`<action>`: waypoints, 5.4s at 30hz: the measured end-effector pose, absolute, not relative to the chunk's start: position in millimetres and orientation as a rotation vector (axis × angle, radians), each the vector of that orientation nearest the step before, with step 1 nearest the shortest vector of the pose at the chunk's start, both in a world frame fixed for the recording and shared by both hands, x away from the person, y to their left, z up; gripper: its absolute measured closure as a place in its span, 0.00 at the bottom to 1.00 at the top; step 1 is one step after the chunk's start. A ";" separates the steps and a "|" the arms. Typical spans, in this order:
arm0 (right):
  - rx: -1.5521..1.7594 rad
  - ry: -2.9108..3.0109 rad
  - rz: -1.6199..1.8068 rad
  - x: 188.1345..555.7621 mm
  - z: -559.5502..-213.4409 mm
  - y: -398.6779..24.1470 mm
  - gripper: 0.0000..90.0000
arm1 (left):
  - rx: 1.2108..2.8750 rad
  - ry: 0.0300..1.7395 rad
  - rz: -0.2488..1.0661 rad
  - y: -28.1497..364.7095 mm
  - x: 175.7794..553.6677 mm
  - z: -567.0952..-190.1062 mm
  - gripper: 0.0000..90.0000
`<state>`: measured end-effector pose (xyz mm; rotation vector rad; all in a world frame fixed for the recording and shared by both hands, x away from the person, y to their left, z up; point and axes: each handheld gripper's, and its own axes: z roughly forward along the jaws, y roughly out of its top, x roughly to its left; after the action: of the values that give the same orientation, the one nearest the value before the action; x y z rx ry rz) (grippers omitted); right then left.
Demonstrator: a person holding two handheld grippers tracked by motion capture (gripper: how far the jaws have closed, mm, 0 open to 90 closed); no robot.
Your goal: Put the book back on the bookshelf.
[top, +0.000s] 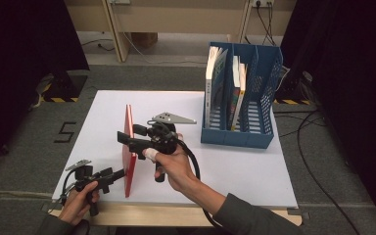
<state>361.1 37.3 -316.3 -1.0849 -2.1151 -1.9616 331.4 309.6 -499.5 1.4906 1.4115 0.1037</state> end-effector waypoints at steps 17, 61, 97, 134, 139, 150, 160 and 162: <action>-1.079 -1.946 -2.024 353.3 -324.3 41.8 0.43 | 1.448 1.434 0.100 312.8 331.5 -499.8 0.24; -1.168 -2.119 -1.938 393.3 -361.4 34.3 0.76 | 1.484 1.420 0.066 302.9 333.7 -501.3 0.22; -1.495 -1.485 -2.130 381.5 -361.5 -109.7 0.78 | 1.239 1.536 -0.070 325.8 339.2 -507.8 0.22; -1.795 -0.913 -2.634 301.9 -315.4 -304.7 0.78 | 1.838 1.349 0.507 293.5 342.0 -502.5 0.17; -1.852 -0.867 -2.644 305.3 -316.7 -319.1 0.78 | 1.901 1.320 0.540 289.4 341.7 -505.0 0.16; -1.928 -0.873 -2.640 329.1 -309.4 -331.2 0.79 | 1.897 1.322 0.537 289.0 341.6 -505.2 0.15; -2.008 -0.759 -2.651 353.9 -303.7 -347.0 0.78 | 1.872 1.320 0.493 290.7 339.6 -504.4 0.16; -2.015 -0.732 -2.659 357.6 -299.4 -353.9 0.78 | 1.871 1.321 0.485 290.7 339.5 -504.0 0.16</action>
<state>357.6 -353.9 -299.4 -2.0150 -0.7317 -2.6595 339.5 290.7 -504.0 1.8708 1.3209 0.4851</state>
